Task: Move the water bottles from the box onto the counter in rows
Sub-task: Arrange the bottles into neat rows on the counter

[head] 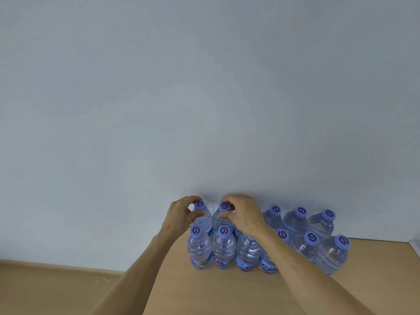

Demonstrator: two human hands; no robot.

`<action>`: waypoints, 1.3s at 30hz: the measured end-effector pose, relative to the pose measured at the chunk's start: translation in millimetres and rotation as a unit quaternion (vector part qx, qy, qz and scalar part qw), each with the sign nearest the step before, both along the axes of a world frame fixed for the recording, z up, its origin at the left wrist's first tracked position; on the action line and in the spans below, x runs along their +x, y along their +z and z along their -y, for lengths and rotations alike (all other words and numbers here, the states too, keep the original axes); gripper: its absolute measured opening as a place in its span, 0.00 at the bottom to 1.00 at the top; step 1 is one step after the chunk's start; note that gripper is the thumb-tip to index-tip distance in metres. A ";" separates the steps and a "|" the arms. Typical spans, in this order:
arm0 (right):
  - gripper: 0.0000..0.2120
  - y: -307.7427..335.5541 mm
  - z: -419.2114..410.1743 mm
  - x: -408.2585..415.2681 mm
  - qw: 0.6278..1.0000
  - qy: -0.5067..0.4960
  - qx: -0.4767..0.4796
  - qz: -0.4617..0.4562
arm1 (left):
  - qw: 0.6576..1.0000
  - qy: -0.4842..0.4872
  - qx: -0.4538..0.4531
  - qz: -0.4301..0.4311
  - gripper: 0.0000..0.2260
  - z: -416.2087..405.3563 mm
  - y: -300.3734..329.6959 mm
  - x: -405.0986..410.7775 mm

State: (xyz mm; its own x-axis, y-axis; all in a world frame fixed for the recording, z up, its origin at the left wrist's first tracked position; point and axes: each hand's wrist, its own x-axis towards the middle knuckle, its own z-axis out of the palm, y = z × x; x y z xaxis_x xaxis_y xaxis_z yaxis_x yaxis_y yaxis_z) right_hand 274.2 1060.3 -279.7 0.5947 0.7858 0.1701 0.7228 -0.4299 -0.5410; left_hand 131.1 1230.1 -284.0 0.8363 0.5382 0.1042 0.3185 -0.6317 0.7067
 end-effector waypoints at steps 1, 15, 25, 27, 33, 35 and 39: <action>0.13 0.4 0.2 -0.3 1.000 0.002 0.001 0.001 | 1.000 -0.001 0.002 0.000 0.12 0.3 -0.2 0.0; 0.27 12.3 5.9 6.6 0.994 0.034 -0.037 -0.102 | 0.992 -0.067 0.087 -0.066 0.20 -3.6 24.5 10.8; 0.26 29.1 72.0 48.3 0.988 0.029 -0.125 -0.081 | 0.977 -0.124 0.154 -0.083 0.18 43.6 26.9 48.5; 0.24 28.0 75.1 45.9 0.988 0.030 -0.139 -0.059 | 0.979 -0.118 0.142 -0.083 0.16 45.7 25.0 53.2; 0.22 23.3 59.5 35.5 0.990 0.042 -0.127 0.034 | 0.984 -0.127 0.110 -0.063 0.19 44.8 23.8 52.5; 0.20 23.4 54.7 35.7 0.991 0.039 -0.123 0.044 | 0.985 -0.122 0.101 -0.063 0.19 44.9 24.1 50.9; 0.20 22.9 49.8 36.2 0.991 0.000 -0.124 0.049 | 0.988 -0.110 0.093 -0.062 0.19 44.6 24.8 50.2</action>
State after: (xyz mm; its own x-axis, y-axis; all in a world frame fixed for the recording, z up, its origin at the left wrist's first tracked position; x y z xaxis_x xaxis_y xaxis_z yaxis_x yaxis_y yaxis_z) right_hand 310.4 1010.4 -256.8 0.5846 0.8108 0.0292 0.7668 -0.5405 -0.3463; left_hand 181.3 1185.5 -259.2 0.9434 0.3232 0.0741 0.2355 -0.8105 0.5364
